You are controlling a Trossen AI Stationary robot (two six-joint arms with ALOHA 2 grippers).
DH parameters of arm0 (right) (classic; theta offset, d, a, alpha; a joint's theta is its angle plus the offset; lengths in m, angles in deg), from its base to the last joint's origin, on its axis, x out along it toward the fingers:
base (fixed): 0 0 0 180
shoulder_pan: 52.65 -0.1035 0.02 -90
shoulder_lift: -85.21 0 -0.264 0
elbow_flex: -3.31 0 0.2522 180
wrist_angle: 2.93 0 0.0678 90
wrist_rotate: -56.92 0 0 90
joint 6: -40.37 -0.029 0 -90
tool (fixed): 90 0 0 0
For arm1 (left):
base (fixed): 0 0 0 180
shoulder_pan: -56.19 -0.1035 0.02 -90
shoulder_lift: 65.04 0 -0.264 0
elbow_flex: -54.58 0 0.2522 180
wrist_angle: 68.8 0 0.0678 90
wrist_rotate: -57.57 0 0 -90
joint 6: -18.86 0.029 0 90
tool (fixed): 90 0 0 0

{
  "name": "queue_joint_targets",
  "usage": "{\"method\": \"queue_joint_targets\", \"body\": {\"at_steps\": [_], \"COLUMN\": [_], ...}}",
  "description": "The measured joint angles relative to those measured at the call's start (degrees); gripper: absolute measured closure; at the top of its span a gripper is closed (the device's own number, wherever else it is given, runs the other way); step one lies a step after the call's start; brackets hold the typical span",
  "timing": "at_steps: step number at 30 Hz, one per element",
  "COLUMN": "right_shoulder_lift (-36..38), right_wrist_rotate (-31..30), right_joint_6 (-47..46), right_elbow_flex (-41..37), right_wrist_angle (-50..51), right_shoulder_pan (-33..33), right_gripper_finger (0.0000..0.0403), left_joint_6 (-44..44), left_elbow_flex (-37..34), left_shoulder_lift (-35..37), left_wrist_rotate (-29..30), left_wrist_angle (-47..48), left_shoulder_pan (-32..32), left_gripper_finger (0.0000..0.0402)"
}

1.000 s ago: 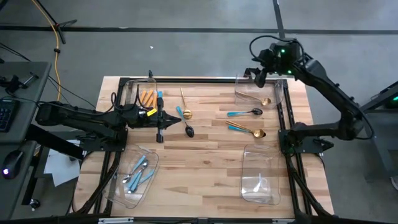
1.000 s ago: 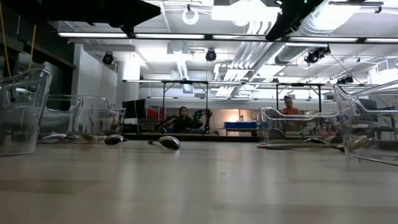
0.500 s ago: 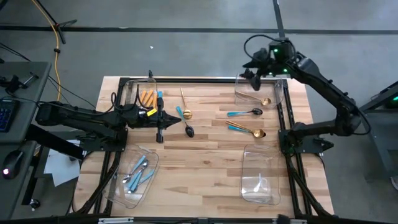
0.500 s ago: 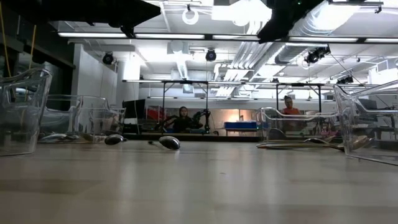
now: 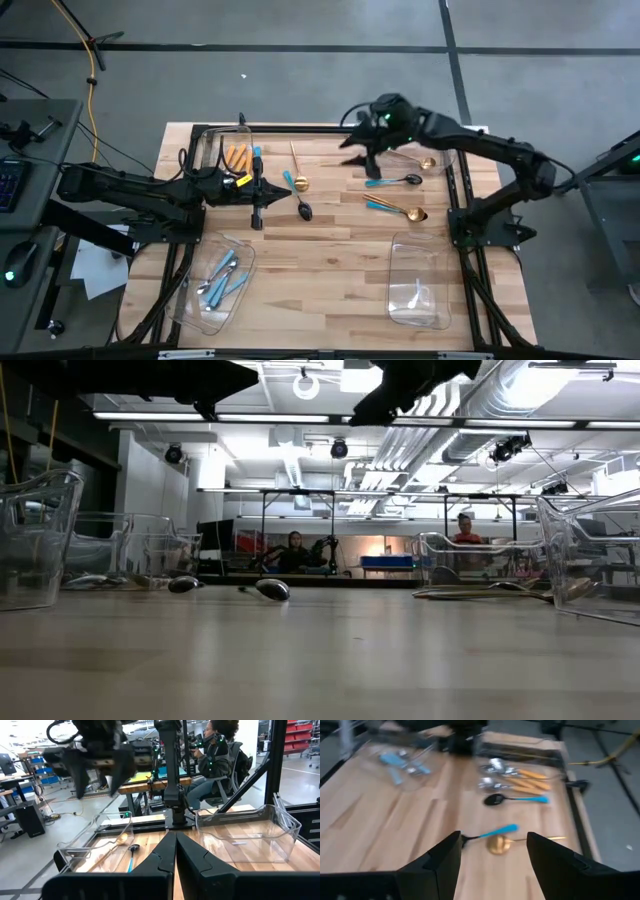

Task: Sort silverware by color (type)
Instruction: Put the gold spoon into the top right transparent bin

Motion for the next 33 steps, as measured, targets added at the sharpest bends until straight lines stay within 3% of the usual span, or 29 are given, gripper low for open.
{"method": "queue_joint_targets", "body": {"at_steps": [7,19,24,28,33], "right_shoulder_lift": [-0.23,13.00,13.41,13.40,13.37], "right_wrist_rotate": [-1.47,-11.69,-17.05,-17.92,-21.08], "right_joint_6": [0.79,-9.39,-8.21,-9.86,-15.67], "right_elbow_flex": [-3.73,-29.67,-30.68,-29.45,-25.99], "right_wrist_angle": [-0.65,-20.55,-21.92,-20.78,-7.31], "right_shoulder_pan": [-4.94,-9.02,-11.44,-11.71,-11.63], "right_gripper_finger": [0.0192,0.0192,0.0192,0.0192,0.0192], "left_joint_6": [-0.11,-0.96,-0.98,-1.00,-3.11], "left_elbow_flex": [0.00,0.00,0.00,0.00,0.00], "left_shoulder_lift": [0.00,-0.01,0.01,0.01,-0.01], "left_wrist_rotate": [0.00,0.00,0.00,0.00,0.00], "left_wrist_angle": [0.49,1.31,1.31,1.33,1.82], "left_shoulder_pan": [0.00,0.00,0.00,0.00,0.00], "left_gripper_finger": [0.0398,0.0398,0.0398,0.0398,0.0398]}}
